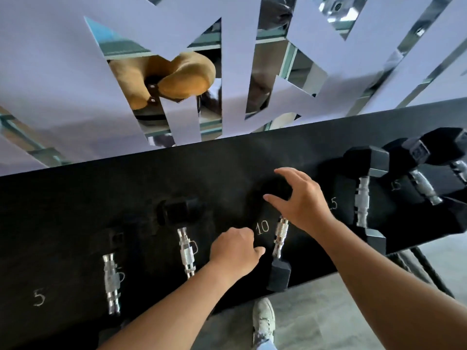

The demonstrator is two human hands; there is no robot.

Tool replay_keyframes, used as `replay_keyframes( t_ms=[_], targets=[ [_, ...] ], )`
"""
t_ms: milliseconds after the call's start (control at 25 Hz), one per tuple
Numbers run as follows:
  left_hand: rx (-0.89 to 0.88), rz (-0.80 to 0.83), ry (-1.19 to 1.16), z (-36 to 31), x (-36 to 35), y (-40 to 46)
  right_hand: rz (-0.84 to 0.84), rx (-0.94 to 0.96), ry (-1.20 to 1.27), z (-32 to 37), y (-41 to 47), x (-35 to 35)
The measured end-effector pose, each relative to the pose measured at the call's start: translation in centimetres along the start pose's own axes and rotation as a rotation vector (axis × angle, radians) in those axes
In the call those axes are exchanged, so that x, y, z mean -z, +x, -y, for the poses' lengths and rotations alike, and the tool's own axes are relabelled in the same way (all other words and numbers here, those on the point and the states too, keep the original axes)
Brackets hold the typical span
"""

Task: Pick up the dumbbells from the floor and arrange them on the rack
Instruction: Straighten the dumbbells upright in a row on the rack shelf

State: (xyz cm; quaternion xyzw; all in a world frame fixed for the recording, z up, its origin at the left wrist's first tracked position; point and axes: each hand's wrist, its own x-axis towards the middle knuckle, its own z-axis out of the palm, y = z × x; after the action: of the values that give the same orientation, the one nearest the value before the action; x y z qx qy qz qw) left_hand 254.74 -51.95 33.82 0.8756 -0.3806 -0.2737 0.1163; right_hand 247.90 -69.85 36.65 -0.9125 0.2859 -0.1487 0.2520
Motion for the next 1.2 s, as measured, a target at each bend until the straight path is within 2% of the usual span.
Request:
replay_keyframes(
  t_ms=[80, 240, 480, 640, 760, 1040, 1200],
  targets=[
    [0.017, 0.027, 0.003, -2.1, -1.3, 1.3, 0.041, -0.062, -0.028, -2.8, 0.5, 0.9],
    [0.068, 0.094, -0.007, -5.1, -3.9, 3.5, 0.249, -0.2, 0.038, -6.7, 1.1, 0.5],
    [0.179, 0.008, -0.118, -6.1, -6.0, 4.1, 0.218, -0.197, 0.106, -7.9, 1.5, -0.8],
    [0.217, -0.061, -0.181, -6.0, -6.4, 3.8, 0.292, -0.058, 0.132, -5.7, 2.9, -1.4],
    [0.324, -0.076, -0.245, -5.3, -6.5, 3.2, 0.399, 0.08, 0.093, -3.6, 3.6, -2.4],
    [0.29, -0.032, -0.283, -4.1, -6.2, 2.8, 0.443, 0.136, 0.081, -2.6, 3.8, -3.1],
    [0.245, -0.021, -0.146, -4.2, -4.8, 2.6, 0.433, 0.148, 0.141, -3.2, 3.4, -2.2]
  ],
)
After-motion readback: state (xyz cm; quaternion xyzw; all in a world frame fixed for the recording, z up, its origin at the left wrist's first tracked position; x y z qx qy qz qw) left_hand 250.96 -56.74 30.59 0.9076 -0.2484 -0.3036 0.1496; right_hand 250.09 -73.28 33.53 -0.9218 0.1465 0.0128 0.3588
